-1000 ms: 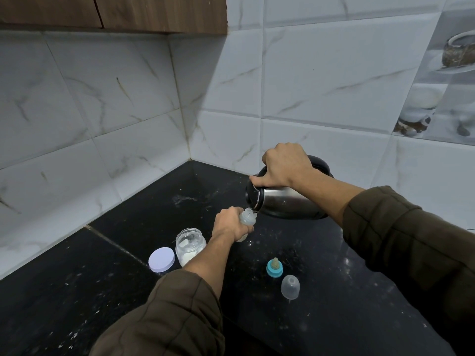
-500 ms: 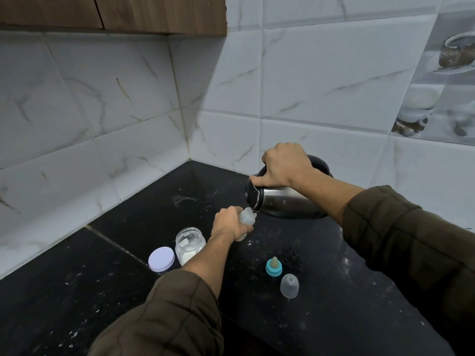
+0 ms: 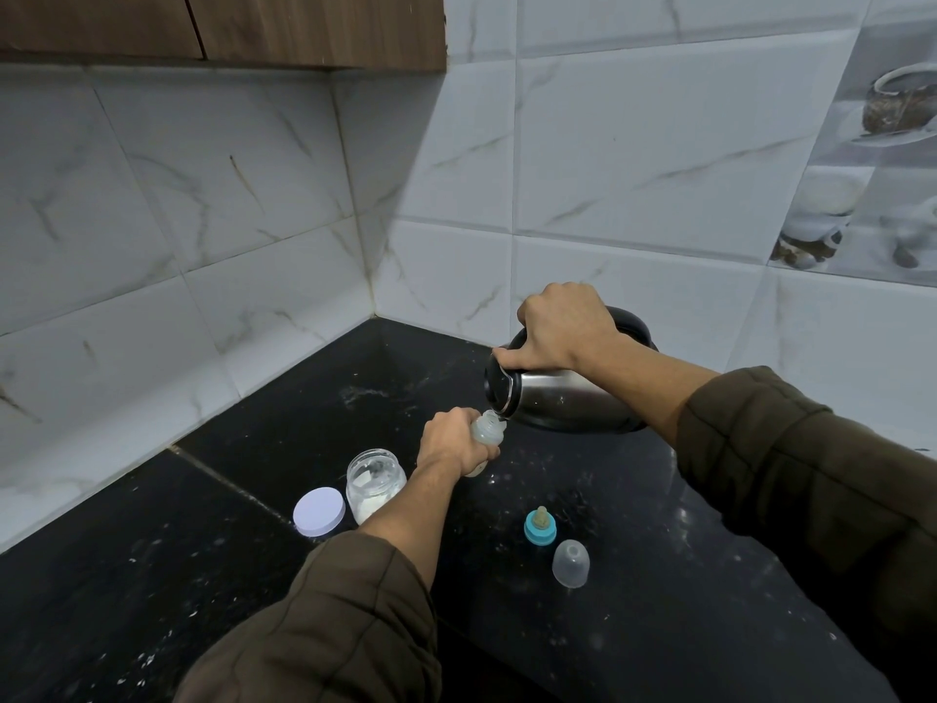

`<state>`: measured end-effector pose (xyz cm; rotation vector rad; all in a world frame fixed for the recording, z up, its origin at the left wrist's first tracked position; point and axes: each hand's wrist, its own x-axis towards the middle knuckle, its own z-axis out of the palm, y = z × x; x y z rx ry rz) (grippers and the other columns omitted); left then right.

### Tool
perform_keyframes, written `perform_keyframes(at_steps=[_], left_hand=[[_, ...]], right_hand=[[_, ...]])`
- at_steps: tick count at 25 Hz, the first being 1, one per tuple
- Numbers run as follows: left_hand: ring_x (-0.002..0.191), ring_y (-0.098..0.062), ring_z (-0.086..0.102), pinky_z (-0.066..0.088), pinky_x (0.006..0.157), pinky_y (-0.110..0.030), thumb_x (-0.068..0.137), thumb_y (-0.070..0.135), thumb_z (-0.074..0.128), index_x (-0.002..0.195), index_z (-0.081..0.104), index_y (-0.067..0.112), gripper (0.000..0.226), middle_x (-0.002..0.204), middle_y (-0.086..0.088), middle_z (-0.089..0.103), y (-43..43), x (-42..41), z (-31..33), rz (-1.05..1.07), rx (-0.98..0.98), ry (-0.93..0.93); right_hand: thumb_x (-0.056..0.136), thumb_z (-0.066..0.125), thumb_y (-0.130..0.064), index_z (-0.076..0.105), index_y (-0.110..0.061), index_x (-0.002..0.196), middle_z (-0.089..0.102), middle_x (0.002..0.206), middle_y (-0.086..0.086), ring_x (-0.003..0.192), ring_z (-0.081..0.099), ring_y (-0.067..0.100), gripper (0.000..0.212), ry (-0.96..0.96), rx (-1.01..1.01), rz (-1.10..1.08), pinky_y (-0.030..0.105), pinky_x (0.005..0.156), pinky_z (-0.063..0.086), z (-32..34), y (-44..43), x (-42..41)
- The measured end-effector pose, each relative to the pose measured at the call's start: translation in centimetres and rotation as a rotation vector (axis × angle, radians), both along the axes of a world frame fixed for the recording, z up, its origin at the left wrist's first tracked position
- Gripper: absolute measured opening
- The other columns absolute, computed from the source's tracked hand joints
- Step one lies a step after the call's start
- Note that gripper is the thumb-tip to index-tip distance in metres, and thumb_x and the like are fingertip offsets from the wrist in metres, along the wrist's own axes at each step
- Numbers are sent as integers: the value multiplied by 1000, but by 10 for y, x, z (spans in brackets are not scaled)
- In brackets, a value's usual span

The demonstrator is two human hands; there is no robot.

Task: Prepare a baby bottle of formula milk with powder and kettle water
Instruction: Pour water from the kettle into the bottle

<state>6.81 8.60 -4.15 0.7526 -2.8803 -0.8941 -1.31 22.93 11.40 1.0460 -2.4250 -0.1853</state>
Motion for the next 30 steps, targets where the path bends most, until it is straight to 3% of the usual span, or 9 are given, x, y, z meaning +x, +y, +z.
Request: perform_keyframes(at_steps=[9,30], left_hand=[[119,-22,65,52,102,-40,78,34,89,132,65,24,60,124,-3,72,1,-1,0,8,4,12],[117,-22,65,53,100,-39,76,35,90,131,67,24,60,123,-3,73,0,-6,-4,16,-5,31]], right_hand=[[78,53,-74,51,-17,58,46,55,-1,49,39,18,60,0,-4,-3,28,56,36,1,1,-2],[78,55,-72,44,-17,56,44,56,1,58,50,26,60,16,-2,35,30,58,37,1,0,-3]])
